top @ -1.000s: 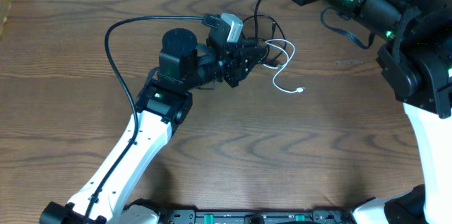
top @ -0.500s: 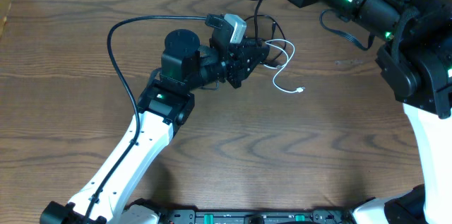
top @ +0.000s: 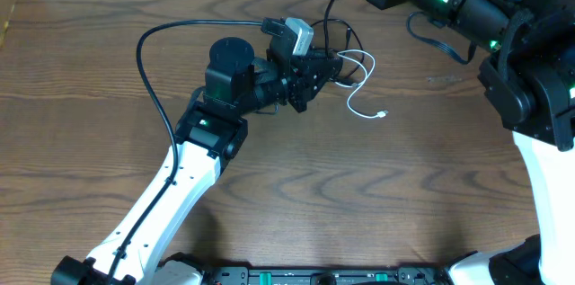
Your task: Untangle cables
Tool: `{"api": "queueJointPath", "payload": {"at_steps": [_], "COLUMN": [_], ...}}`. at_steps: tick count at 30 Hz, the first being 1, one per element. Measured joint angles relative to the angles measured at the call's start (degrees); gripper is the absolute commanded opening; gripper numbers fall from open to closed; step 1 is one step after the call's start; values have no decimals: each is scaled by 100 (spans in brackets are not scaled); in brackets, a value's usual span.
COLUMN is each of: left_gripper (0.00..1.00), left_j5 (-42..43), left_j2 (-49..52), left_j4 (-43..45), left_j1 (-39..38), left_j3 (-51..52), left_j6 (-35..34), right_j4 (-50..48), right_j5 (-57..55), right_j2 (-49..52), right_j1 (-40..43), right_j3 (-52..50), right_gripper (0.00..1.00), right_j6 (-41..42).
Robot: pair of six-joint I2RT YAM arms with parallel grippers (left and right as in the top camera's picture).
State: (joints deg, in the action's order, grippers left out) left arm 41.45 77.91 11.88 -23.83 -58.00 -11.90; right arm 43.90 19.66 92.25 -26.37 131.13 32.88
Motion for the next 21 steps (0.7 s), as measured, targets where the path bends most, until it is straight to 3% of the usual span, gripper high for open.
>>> {"api": "queueJointPath", "payload": {"at_steps": [2, 7, 13, 21], "left_gripper": [8, 8, 8, 7], "left_j5": [-2, -2, -2, -7], "left_j2": [0, 0, 0, -203], "left_j4": [0, 4, 83, 901], "left_j1": [0, 0, 0, 125], "left_j3": [0, 0, 0, 2], "left_j6": [7, 9, -133, -1486], "right_j4": [0, 28, 337, 1307], "right_j5": [-2, -129, -743, -2052], "right_j2": [0, 0, -2, 0], "right_j1": [0, 13, 28, 278], "right_j3": [0, 0, 0, 0], "right_gripper": [1, 6, 49, 70], "right_j6": [0, 4, -181, -483]}}
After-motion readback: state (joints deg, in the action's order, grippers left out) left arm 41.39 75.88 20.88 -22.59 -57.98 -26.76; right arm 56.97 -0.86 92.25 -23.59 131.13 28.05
